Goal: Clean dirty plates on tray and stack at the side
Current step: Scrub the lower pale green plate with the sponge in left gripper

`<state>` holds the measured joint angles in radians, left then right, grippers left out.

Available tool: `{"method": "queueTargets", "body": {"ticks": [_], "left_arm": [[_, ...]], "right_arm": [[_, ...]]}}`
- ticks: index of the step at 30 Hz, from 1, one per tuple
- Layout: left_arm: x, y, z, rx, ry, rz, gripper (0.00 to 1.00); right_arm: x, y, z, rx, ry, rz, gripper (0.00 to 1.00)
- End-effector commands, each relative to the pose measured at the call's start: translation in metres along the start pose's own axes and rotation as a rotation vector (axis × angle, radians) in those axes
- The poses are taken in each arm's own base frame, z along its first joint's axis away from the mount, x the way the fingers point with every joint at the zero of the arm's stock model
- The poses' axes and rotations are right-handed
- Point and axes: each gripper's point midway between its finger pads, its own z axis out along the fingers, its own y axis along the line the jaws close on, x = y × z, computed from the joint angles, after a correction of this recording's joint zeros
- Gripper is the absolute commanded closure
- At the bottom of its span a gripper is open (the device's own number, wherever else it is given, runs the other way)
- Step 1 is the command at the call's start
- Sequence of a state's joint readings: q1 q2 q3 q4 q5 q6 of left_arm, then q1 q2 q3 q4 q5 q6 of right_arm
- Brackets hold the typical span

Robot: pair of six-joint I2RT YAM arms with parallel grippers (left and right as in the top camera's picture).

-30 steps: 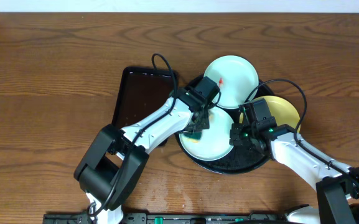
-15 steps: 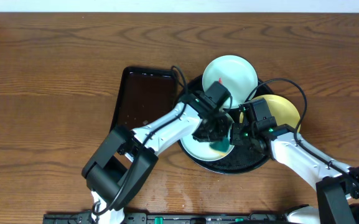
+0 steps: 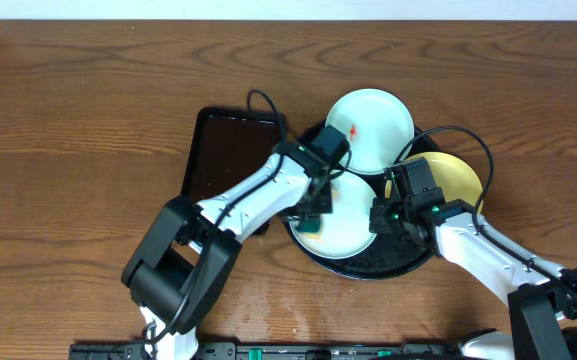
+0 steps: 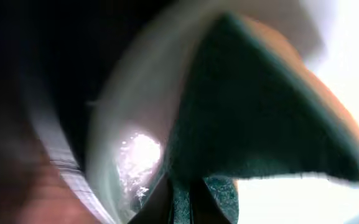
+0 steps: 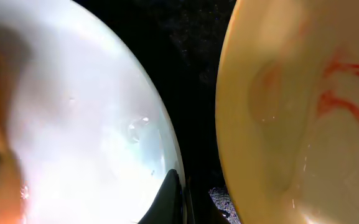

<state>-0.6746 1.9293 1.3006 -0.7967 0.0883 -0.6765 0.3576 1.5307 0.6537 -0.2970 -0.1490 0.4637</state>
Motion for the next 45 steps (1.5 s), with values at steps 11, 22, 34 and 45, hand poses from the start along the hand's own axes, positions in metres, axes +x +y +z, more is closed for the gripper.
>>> {"method": "queueTargets", "body": {"ticks": [11, 22, 34, 45], "left_arm": [[-0.032, 0.031, -0.035, -0.254, -0.209, 0.034, 0.93], [-0.002, -0.058, 0.009, 0.205, 0.02, 0.03, 0.93], [0.06, -0.101, 0.027, 0.371, 0.28, 0.157, 0.92], [0.0, 0.006, 0.036, -0.053, 0.104, 0.072, 0.92]], "right_arm": [[0.007, -0.019, 0.005, 0.089, 0.019, 0.003, 0.99], [0.007, -0.019, 0.005, 0.089, 0.019, 0.002, 0.99], [0.007, -0.019, 0.005, 0.089, 0.019, 0.003, 0.99], [0.007, -0.019, 0.005, 0.089, 0.019, 0.002, 0.99]]}}
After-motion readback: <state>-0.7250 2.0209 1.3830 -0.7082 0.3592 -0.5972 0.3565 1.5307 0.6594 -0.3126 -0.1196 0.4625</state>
